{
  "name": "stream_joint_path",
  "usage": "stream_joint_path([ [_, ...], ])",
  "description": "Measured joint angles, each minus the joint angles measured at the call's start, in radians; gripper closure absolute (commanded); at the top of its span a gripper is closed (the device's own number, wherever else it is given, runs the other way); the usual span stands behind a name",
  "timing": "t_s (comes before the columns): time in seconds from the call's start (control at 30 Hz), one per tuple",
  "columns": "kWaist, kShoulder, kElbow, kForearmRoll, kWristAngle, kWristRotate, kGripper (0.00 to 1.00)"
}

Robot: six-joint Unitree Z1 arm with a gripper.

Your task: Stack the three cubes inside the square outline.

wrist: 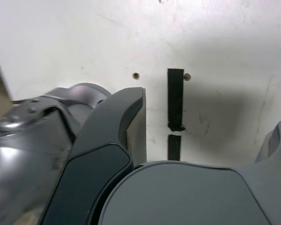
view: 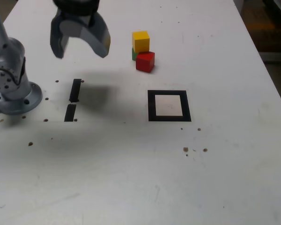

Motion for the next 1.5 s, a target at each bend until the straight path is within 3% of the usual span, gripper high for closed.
stream_joint_path([
  [0.1, 0.040, 0.027, -0.099, 0.072, 0.001, 0.043, 0.06],
  [0.43, 0.213, 0.156, -0.428, 0.121, 0.006, 0.181, 0.05],
  [0.67, 0.263, 0.282, -0.632, 0.130, 0.006, 0.221, 0.05],
  [0.97, 0.288, 0.366, -0.577, 0.081, 0.019, 0.226, 0.05],
  [1.5, 0.303, 0.455, -0.484, -0.039, -0.028, 0.232, 0.15],
])
